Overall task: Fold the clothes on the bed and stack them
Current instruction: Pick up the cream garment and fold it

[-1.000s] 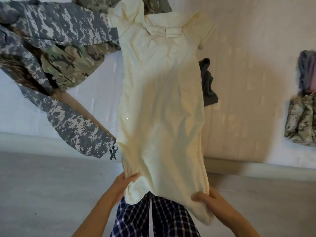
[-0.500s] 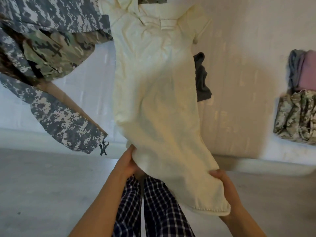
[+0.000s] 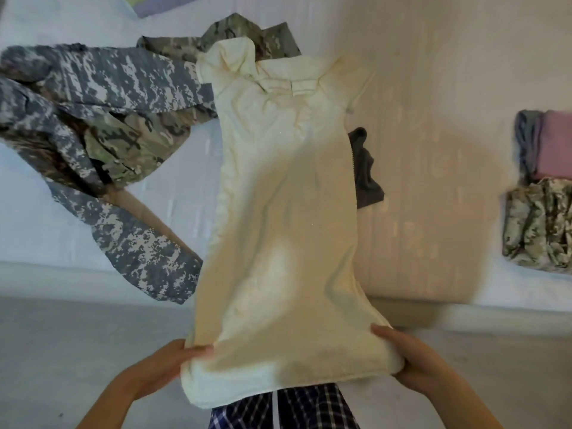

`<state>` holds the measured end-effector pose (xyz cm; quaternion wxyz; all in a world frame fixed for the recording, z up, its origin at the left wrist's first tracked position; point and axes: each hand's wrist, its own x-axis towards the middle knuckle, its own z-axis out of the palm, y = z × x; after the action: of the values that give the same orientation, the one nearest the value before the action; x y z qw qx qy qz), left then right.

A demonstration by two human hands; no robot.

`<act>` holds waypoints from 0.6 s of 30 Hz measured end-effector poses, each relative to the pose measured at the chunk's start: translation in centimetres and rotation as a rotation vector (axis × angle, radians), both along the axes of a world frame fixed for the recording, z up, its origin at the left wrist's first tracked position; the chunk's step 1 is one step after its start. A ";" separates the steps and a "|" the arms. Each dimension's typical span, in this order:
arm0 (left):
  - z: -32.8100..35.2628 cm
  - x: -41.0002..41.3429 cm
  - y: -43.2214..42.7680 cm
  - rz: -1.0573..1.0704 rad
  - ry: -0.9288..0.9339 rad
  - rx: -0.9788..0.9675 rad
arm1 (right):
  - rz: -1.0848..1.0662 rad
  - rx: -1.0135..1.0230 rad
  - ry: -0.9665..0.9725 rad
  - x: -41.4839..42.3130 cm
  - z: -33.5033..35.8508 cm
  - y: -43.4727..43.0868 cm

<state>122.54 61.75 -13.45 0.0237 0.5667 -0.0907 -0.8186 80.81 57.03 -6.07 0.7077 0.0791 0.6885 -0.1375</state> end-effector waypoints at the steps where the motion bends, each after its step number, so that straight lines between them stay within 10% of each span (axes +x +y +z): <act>1: 0.1 0.5 -1.6 0.056 -0.040 -0.024 | -0.036 -0.008 -0.031 0.1 -0.2 -1.5; 8: 0.3 0.4 -19.0 0.723 0.008 -0.467 | -0.240 -0.485 -0.067 1.0 -4.4 -17.6; 13: -5.4 -1.2 -18.2 0.121 -0.544 -0.486 | 0.349 -0.401 0.474 -0.7 -10.1 -16.7; 18: -9.9 -2.4 -13.7 0.031 -0.740 -0.511 | 0.624 -0.488 0.429 -0.7 -13.4 -10.2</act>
<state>120.11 48.06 -23.37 0.1410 0.7987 -0.2838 -0.5116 80.14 46.87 -19.43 0.5543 -0.3320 0.7579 -0.0892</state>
